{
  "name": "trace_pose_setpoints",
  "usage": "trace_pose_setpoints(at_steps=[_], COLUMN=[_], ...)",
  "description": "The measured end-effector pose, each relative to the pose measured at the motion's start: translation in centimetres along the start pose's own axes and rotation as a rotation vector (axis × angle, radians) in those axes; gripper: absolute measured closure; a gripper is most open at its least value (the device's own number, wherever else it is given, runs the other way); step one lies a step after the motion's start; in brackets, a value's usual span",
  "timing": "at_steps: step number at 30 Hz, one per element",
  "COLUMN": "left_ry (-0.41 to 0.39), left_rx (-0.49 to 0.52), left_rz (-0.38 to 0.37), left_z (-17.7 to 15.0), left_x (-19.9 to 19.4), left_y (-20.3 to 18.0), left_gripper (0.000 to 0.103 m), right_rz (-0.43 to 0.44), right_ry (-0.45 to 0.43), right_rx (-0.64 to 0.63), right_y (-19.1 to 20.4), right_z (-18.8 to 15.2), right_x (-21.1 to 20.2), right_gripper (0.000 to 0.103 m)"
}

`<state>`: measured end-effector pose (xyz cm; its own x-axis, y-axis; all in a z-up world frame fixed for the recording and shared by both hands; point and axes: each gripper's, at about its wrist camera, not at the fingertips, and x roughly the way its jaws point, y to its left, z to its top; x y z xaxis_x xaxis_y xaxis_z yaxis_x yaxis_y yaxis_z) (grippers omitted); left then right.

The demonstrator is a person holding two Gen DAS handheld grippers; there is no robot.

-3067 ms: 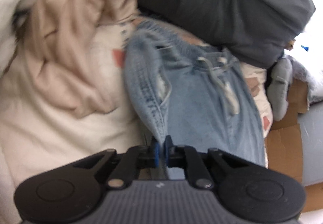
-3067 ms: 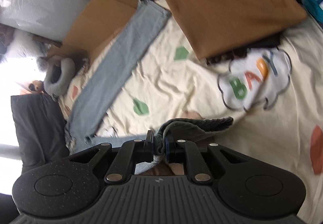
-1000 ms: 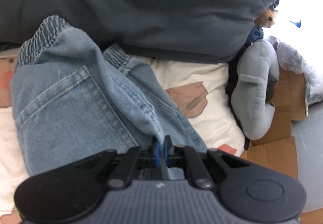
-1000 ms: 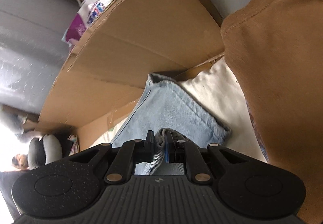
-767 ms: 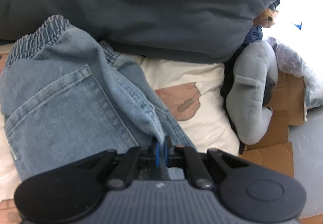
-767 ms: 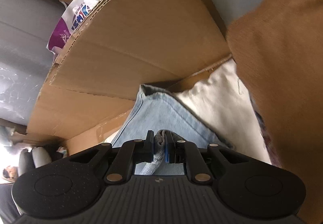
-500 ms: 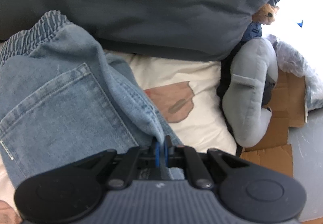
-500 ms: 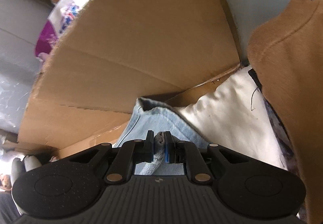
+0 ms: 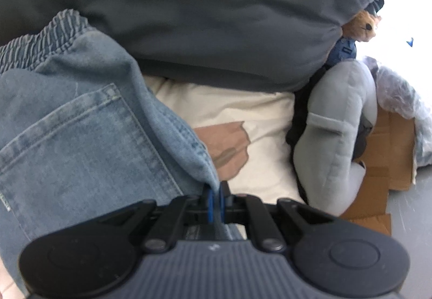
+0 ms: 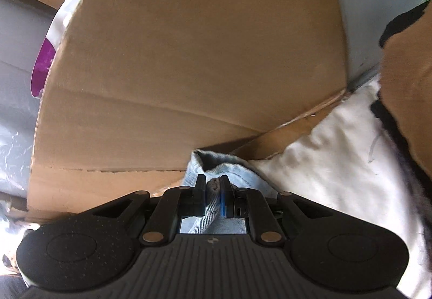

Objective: Fold clothes

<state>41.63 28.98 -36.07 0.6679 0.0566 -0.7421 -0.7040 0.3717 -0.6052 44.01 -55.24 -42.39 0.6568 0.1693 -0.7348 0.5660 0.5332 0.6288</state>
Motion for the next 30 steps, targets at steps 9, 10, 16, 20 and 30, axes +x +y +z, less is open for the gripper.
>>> trace_pose_setpoints(at_steps=[9,10,16,20,30], left_ry=[0.001,0.007,0.055,0.070,0.098], left_rx=[-0.006,-0.010,-0.001,0.033,0.052], left_rz=[0.034,0.038,0.037,0.028,0.054], left_z=[0.3,0.3,0.2,0.5,0.3], left_x=[2.5,2.9,4.1,4.0,6.1], left_y=[0.2,0.2,0.2,-0.3,-1.6], left_gripper=[0.098,0.098,0.098,0.098,0.098], right_rz=[0.033,0.029,0.002,-0.006,-0.019], right_ry=[-0.049,-0.057,-0.096,-0.106,-0.132], right_rx=[0.032,0.037,0.052,0.068,0.103], right_y=[1.3,1.3,1.5,1.5,1.2], right_z=[0.1,0.0,0.0,0.0,-0.3], right_x=[1.5,1.7,2.2,2.5,3.4], right_gripper=[0.094,0.094,0.094,0.094,0.094])
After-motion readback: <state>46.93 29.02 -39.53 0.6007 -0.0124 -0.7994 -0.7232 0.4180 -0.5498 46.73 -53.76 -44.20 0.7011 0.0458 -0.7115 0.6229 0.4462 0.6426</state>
